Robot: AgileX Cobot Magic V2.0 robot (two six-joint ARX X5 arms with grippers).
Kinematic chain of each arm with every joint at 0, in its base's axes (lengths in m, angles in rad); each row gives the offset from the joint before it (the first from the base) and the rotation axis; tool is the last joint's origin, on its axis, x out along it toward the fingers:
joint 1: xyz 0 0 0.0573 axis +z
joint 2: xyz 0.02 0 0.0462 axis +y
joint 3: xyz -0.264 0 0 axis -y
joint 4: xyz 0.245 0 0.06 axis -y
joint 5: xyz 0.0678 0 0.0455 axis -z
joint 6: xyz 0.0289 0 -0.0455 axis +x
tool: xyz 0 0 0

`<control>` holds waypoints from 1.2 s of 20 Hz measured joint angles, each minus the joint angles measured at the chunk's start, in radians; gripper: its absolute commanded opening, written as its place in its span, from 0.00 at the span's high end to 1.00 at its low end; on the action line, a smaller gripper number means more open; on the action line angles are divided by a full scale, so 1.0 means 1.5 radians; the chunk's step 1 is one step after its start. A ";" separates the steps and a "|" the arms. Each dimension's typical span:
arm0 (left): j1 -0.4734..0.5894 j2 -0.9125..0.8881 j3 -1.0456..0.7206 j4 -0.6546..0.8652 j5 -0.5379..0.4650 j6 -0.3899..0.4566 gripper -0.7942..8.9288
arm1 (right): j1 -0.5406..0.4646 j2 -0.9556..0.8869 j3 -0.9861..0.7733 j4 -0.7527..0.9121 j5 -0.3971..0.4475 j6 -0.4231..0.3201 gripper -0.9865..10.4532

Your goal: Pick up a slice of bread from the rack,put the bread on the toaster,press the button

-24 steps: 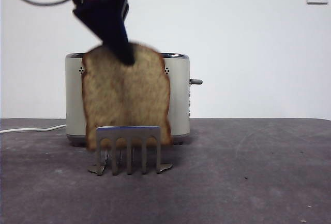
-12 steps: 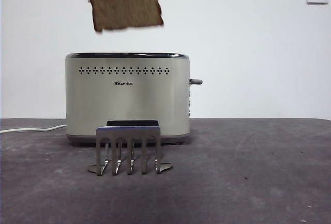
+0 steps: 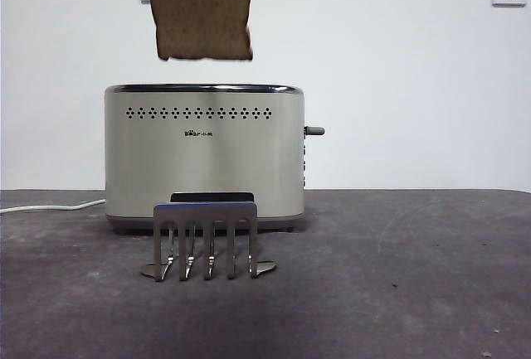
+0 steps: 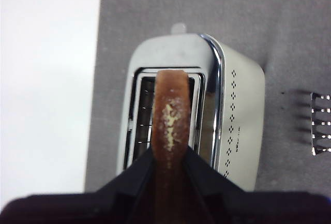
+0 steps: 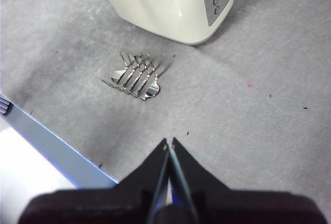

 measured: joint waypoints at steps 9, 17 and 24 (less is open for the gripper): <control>0.053 0.025 0.000 0.000 0.082 0.006 0.93 | 0.000 0.003 0.000 0.000 0.000 0.000 0.92; 0.076 0.063 0.000 -0.002 0.120 0.007 0.93 | 0.000 0.008 0.000 0.000 0.000 0.000 0.92; 0.082 0.098 0.003 0.004 0.134 0.008 0.87 | 0.000 0.010 0.000 0.000 0.000 0.000 0.92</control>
